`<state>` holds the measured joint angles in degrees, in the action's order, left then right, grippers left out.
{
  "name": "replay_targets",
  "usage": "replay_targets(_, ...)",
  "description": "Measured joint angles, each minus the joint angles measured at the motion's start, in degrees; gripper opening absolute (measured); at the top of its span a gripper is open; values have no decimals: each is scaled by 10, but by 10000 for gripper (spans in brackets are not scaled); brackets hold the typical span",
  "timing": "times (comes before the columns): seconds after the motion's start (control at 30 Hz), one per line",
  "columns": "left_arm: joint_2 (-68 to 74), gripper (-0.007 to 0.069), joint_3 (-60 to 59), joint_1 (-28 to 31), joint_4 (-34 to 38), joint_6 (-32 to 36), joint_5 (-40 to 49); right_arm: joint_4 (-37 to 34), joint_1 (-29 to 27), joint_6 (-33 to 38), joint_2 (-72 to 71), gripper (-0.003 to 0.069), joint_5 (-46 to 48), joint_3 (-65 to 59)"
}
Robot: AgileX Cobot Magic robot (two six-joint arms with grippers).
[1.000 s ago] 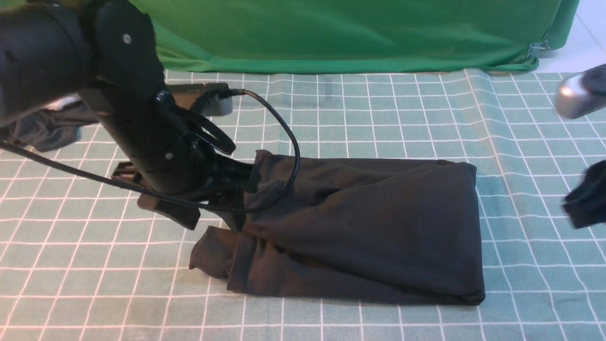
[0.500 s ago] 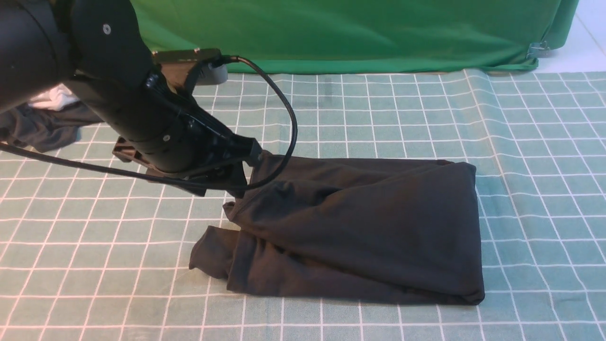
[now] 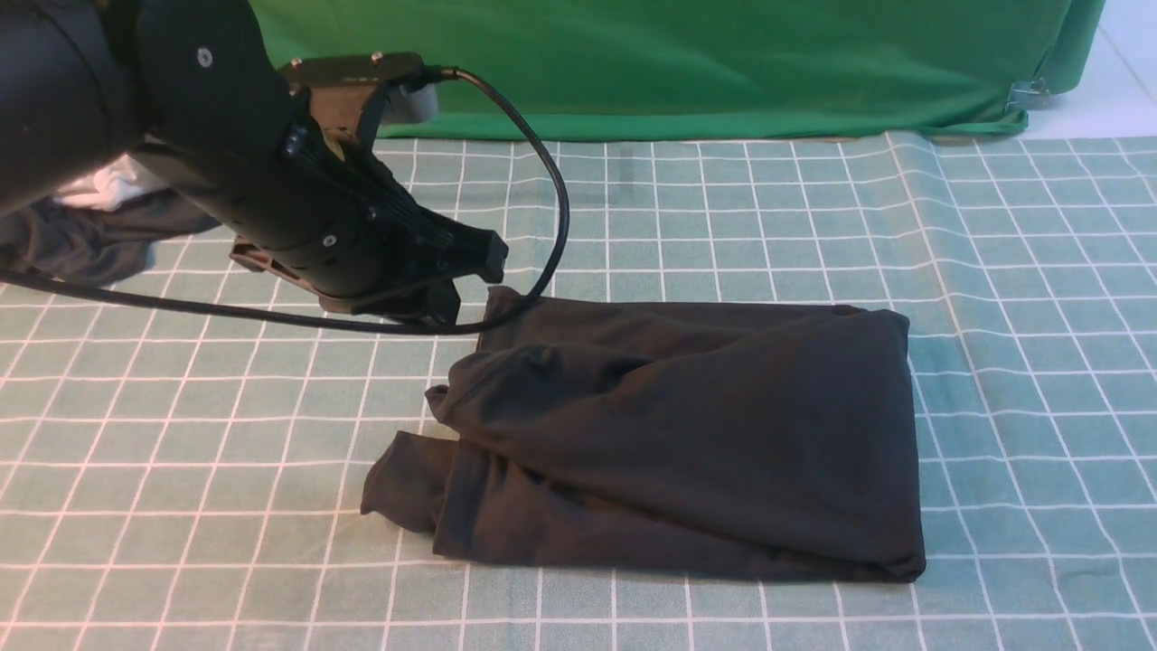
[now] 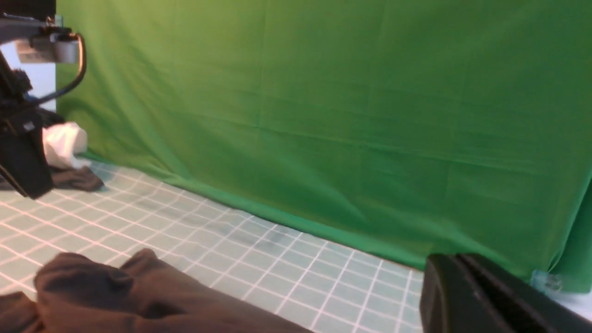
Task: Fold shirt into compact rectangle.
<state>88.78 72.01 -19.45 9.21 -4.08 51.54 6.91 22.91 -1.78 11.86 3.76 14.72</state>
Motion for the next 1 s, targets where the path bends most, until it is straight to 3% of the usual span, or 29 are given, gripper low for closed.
replay_targets(0.4, 0, 37, 0, 0, -17, 7, -10, 0, 0, -25, 0, 38, 10, -1)
replay_targets(0.67, 0, 14, 0, 0, -47, 15, -63, 0, 0, -25, 0, 59, 10, -4)
replay_targets(1.0, 0, 14, 0, 0, -43, 15, -67, 0, -24, -25, -45, 95, 83, -122)
